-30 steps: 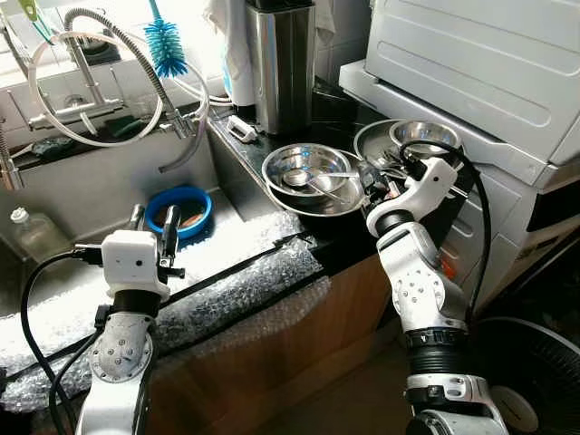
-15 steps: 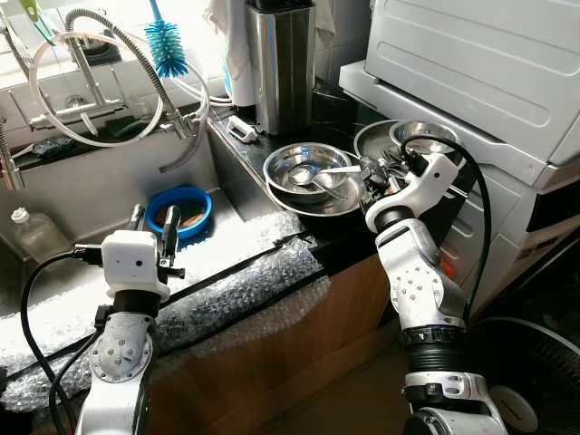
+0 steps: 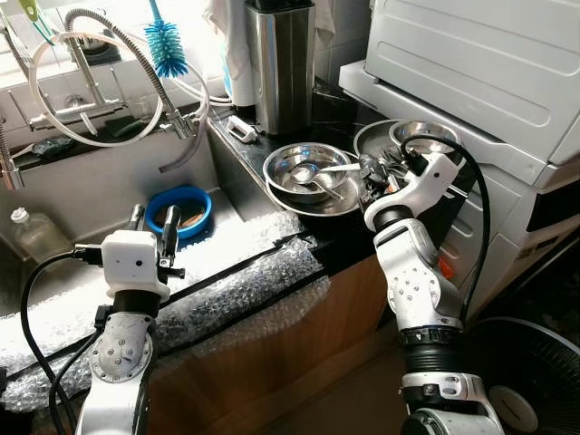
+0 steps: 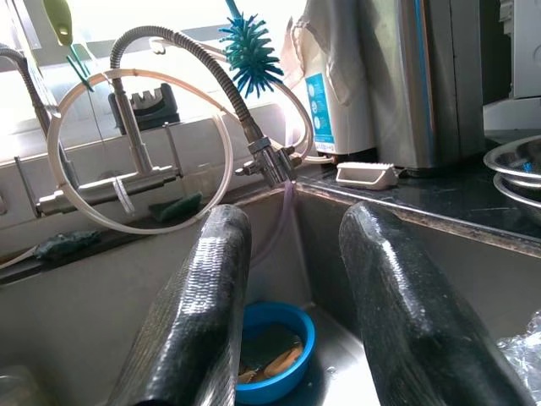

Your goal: Kitchen organization

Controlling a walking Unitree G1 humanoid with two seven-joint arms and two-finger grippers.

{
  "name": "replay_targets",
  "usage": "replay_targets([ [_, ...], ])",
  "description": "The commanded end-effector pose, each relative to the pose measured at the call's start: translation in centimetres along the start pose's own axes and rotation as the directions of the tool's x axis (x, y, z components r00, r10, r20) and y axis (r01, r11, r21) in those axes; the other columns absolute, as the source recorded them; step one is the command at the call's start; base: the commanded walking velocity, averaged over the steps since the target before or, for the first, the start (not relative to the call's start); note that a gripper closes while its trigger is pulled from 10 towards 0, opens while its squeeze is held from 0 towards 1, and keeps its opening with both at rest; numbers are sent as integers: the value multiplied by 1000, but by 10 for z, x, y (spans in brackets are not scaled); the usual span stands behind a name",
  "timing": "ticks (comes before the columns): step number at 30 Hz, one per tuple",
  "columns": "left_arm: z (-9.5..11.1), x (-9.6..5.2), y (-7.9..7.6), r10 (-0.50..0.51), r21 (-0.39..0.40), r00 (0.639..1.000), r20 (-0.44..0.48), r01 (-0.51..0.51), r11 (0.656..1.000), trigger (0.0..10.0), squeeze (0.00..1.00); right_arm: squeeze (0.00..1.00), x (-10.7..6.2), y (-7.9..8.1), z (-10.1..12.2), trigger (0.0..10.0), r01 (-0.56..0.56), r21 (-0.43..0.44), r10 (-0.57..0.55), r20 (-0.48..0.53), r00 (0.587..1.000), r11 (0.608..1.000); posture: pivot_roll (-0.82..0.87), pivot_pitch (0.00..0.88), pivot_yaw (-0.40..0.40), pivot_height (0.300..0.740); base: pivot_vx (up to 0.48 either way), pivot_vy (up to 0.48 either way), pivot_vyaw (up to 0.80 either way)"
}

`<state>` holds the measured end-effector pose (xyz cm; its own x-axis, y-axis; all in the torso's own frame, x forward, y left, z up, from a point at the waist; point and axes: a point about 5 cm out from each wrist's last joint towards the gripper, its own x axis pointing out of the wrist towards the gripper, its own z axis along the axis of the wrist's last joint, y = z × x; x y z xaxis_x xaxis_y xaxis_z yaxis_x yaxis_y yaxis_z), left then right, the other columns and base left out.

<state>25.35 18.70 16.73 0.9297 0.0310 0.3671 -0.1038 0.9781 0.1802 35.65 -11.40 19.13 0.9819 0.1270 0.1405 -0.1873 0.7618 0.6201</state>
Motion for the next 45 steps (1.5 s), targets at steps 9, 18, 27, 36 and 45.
replay_targets([
  [9,3,1,-1,-11,12,1000,13,11,1000,10000,0,0,1,13,7,10000,-63,4,63,54,997,998,-103,0,52,740,0,0,0],
  [18,4,1,-1,-10,11,1000,18,10,1000,10000,0,0,0,20,13,10000,-110,-7,110,95,989,994,-105,0,53,740,0,0,0],
  [27,5,2,0,-6,11,1000,23,6,1000,10000,0,0,0,28,18,10000,-151,-48,156,126,980,987,-111,0,56,740,0,0,0],
  [36,7,4,1,-9,15,1000,29,9,1000,10000,0,0,-4,40,30,10000,-188,-125,210,194,958,974,-112,8,69,740,0,0,0],
  [45,10,5,4,-9,23,999,39,8,1000,10000,0,0,-8,52,41,10000,-219,-162,255,253,933,962,-107,9,73,740,0,0,0],
])
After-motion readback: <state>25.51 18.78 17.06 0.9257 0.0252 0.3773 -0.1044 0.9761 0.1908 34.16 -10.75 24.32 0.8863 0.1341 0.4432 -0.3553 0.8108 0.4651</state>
